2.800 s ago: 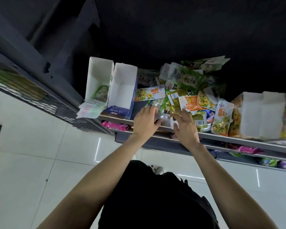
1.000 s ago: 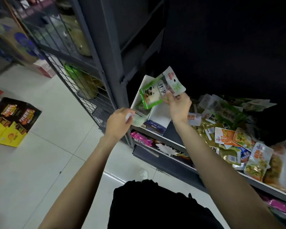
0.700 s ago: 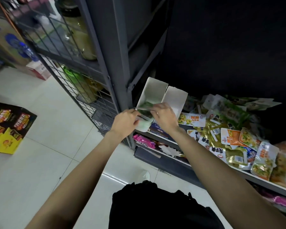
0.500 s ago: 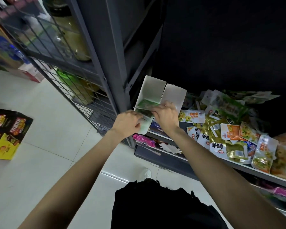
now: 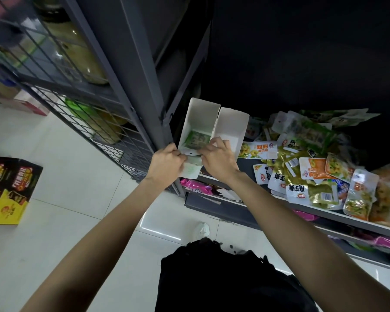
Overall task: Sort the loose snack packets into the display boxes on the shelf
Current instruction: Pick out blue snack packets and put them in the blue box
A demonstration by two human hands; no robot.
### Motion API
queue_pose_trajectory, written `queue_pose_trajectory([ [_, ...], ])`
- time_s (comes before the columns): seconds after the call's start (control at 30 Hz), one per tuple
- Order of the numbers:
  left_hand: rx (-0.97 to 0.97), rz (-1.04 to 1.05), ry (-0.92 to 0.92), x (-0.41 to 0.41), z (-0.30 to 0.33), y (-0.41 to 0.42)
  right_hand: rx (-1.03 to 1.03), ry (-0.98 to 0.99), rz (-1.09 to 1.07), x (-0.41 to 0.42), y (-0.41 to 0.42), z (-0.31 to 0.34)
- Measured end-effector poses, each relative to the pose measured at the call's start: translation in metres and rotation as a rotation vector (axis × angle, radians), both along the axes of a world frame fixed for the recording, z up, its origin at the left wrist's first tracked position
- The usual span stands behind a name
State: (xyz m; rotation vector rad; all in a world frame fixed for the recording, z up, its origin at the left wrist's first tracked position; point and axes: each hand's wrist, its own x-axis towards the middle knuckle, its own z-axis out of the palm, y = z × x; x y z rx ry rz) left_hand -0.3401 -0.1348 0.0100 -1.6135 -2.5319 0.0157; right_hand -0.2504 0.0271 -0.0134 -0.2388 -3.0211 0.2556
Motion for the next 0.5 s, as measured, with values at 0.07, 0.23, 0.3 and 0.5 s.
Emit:
queue_pose_trajectory([
  [0.07, 0.034, 0.032, 0.002, 0.005, 0.002, 0.002, -0.132, 0.037, -0.013, 0.011, 0.000, 0.007],
  [0.23, 0.201, 0.087, -0.013, 0.042, 0.031, 0.012, -0.406, 0.297, -0.132, 0.091, 0.024, 0.033],
  [0.3, 0.342, 0.021, -0.082, 0.071, 0.046, 0.030, -0.439, 0.328, -0.215, 0.138, 0.042, 0.035],
  [0.5, 0.606, -0.131, -0.518, 0.177, 0.039, 0.119, -0.421, 0.222, -0.643, 0.275, 0.107, 0.000],
])
